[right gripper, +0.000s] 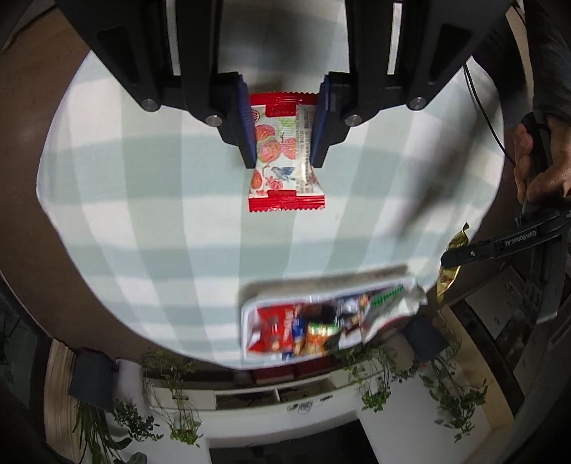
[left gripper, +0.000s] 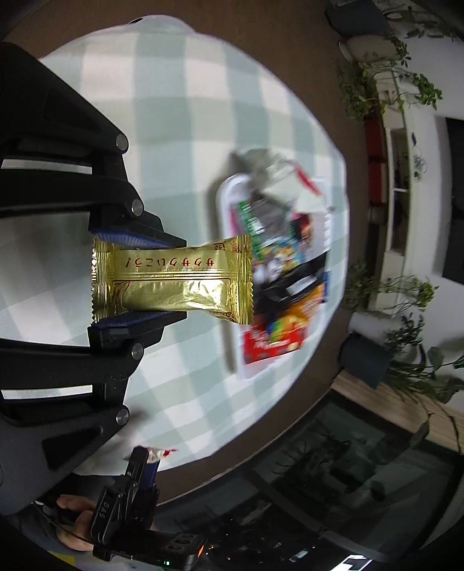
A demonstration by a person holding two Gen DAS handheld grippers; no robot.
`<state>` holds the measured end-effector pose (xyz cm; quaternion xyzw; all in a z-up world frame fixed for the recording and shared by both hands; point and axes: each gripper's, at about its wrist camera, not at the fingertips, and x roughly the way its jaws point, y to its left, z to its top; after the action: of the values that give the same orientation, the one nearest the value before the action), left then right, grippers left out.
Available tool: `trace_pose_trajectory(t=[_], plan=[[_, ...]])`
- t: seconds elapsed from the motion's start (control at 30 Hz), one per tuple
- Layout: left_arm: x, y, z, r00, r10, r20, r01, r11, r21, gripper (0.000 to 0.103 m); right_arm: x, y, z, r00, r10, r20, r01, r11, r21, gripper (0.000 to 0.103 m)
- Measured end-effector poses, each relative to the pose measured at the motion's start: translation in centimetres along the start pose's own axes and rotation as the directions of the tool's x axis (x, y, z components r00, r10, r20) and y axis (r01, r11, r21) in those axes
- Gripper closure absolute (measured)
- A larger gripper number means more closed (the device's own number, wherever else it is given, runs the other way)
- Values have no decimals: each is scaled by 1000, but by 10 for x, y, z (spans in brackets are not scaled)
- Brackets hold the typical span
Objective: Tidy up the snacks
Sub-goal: 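Carry the gold bar and strawberry packet into the tray and release both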
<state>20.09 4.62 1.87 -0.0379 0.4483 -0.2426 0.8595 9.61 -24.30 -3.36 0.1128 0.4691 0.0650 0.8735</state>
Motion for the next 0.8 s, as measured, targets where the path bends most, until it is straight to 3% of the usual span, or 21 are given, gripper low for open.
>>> trace_pose_trajectory(t=[0.2,0.43,0.6,0.8], plan=[[-10,14,60,997,23,79,-21,1000,-20,74,-15,28,79,992,47,114,-39,996,-76,71],[8,18,109,994,71,88,-72,997,13,74,1,68,152,982,90,167,-64,986,-153,71],[39,22,125,993,92,69,-93,996,6,74,26,83,180,981,115,158,-88,983,-164,71],[89,23,118,994,108,28,-108,994,10,74,77,92,197,991,94,97,-78,984,-159,71]])
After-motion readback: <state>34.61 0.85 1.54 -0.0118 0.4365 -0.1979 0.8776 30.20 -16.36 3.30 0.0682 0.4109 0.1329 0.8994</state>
